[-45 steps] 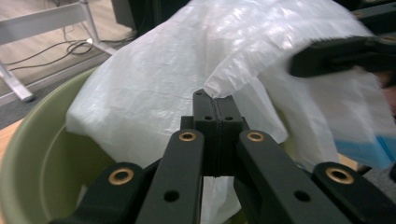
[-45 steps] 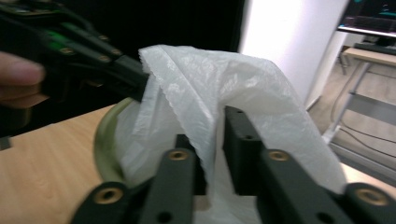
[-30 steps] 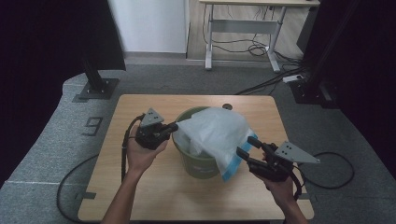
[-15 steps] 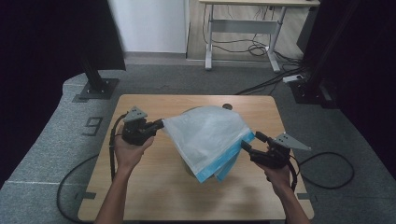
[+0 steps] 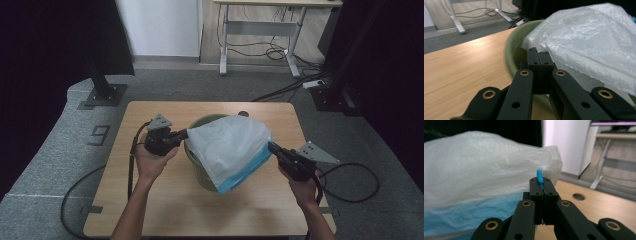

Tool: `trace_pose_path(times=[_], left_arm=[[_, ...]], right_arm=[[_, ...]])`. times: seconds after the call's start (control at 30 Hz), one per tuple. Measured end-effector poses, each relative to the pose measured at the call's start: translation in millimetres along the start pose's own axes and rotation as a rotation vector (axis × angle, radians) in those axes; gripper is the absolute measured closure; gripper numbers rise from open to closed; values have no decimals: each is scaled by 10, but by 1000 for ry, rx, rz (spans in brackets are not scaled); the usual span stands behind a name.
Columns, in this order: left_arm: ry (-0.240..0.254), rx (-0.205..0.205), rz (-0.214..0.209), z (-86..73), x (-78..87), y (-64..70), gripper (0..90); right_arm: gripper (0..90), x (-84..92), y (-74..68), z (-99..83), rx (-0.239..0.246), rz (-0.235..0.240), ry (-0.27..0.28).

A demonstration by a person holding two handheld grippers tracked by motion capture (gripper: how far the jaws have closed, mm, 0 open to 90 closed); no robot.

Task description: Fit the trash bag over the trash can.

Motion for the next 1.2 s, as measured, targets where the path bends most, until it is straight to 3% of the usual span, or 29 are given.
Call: trace_pose_path(times=[0.17, 0.27, 0.33, 0.4, 0.47, 0.57, 0.83, 1.07, 1.2], left_arm=[[-19, -46, -57, 95, -128, 261, 897], [-51, -64, -62, 87, -178, 315, 878], [-69, -58, -61, 58, -178, 287, 814], [-62, -39, -8, 35, -128, 203, 668], [-46, -37, 2, 24, -56, 159, 539], [-39, -35, 14, -19, 111, 80, 454], [-7, -31, -2, -99, 435, 33, 402], [8, -26, -59, -95, 509, 48, 354], [29, -40, -75, 2, 542, 169, 347]], right_arm=[[878, 182, 93, 261, 2, -37, 65], [878, 221, 105, 347, 6, -45, 78], [879, 223, 113, 368, 4, -49, 79], [879, 209, 128, 357, 1, -53, 74], [879, 177, 150, 326, -9, -56, 64], [879, 139, 168, 288, -28, -60, 49], [879, 94, 180, 296, -41, -80, 28], [879, 115, 274, 260, -63, -102, 17], [879, 97, 251, 261, -58, -94, 16]])
Point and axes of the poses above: each handheld gripper's, and its own axes: x roughly backward along the jaws, z roughly out of its top, y roughly to its right, the point moved 9 cm from there along -x, roughly forward along the jaws, and after that the axes turned 6 degrees about -y, right-handed, at the moved point
